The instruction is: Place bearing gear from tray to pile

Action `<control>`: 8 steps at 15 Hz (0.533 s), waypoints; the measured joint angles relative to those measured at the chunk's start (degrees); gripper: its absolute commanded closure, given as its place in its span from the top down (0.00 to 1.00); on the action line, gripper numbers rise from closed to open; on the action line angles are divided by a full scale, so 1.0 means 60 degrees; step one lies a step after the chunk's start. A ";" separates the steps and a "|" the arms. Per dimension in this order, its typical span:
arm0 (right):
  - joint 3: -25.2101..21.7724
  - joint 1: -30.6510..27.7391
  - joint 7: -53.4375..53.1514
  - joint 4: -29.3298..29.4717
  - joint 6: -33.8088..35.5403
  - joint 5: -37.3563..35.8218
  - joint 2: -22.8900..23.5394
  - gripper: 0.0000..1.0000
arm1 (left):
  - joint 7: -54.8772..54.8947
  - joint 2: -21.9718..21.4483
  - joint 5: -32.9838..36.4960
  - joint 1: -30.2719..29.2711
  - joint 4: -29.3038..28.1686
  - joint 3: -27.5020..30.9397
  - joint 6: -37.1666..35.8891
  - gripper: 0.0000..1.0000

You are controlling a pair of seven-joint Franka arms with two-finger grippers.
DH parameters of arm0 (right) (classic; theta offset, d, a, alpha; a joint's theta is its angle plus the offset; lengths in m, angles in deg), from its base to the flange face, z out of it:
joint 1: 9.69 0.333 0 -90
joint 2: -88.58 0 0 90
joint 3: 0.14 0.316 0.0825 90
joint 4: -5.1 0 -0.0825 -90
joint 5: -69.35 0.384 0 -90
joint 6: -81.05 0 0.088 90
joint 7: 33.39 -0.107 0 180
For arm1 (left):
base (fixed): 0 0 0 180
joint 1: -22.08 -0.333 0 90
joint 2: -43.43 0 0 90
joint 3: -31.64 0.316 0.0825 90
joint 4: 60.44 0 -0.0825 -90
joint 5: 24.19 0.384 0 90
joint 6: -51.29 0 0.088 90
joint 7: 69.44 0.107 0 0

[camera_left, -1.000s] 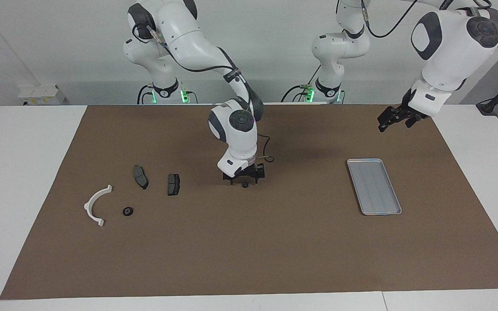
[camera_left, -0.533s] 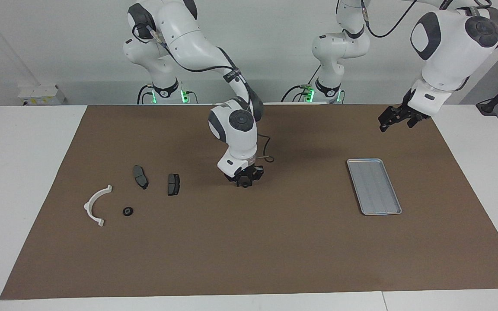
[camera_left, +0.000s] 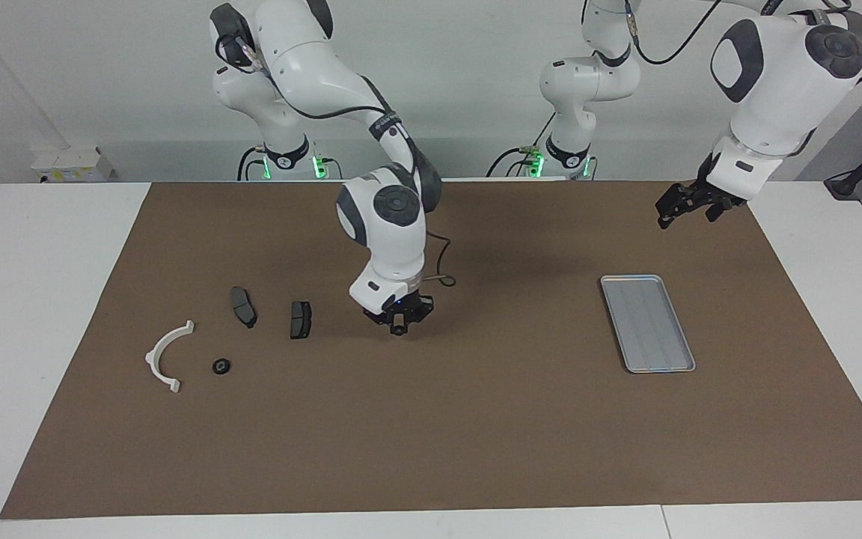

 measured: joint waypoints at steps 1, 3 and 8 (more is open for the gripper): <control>-0.0009 -0.0474 0.0738 0.0189 0.0223 0.0000 -0.0171 0.00 | 0.0000 -0.0004 0.0000 0.0000 -0.0001 0.0003 0.0000 1.00; -0.0017 -0.1539 0.2475 0.0307 0.0388 0.0010 -0.0386 0.00 | -0.0001 -0.0006 0.0001 0.0000 -0.0002 0.0025 0.0022 1.00; -0.0001 -0.3625 0.5778 0.0032 -0.0124 0.0077 -0.0178 0.00 | -0.0001 -0.0005 0.0001 0.0000 -0.0060 0.0014 0.1010 1.00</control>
